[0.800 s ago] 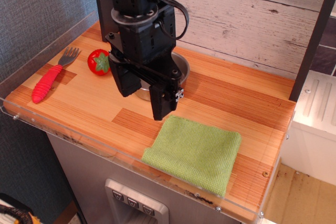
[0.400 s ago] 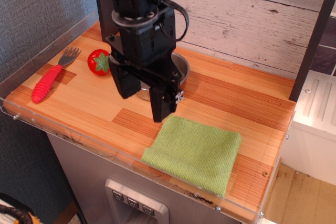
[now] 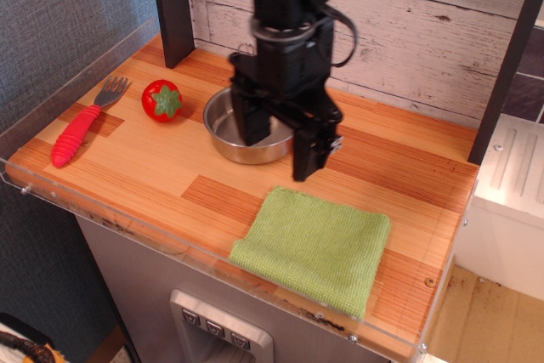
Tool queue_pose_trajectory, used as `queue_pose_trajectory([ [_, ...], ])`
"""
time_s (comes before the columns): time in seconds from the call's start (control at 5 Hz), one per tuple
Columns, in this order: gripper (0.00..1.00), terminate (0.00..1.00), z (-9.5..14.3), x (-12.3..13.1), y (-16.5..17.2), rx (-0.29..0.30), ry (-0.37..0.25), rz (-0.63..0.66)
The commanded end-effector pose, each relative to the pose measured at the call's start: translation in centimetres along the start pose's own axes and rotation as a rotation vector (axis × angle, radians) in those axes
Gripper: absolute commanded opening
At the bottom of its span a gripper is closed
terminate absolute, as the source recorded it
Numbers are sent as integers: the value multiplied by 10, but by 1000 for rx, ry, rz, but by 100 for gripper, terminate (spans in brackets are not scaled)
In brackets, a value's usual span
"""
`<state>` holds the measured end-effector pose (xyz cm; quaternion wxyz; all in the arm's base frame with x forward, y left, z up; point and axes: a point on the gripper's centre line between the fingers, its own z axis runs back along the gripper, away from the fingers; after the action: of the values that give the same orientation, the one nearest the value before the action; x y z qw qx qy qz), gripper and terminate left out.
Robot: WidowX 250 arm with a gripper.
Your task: Put the pan on the green cloth
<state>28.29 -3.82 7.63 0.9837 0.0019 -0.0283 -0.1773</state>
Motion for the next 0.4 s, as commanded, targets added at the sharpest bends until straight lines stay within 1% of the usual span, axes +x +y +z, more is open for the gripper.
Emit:
queue_pose_trajectory([
  [0.0, 100, 0, -7, 51, 23, 51, -24, 53],
  [0.2, 100, 0, -24, 60, 31, 58, 1, 71],
])
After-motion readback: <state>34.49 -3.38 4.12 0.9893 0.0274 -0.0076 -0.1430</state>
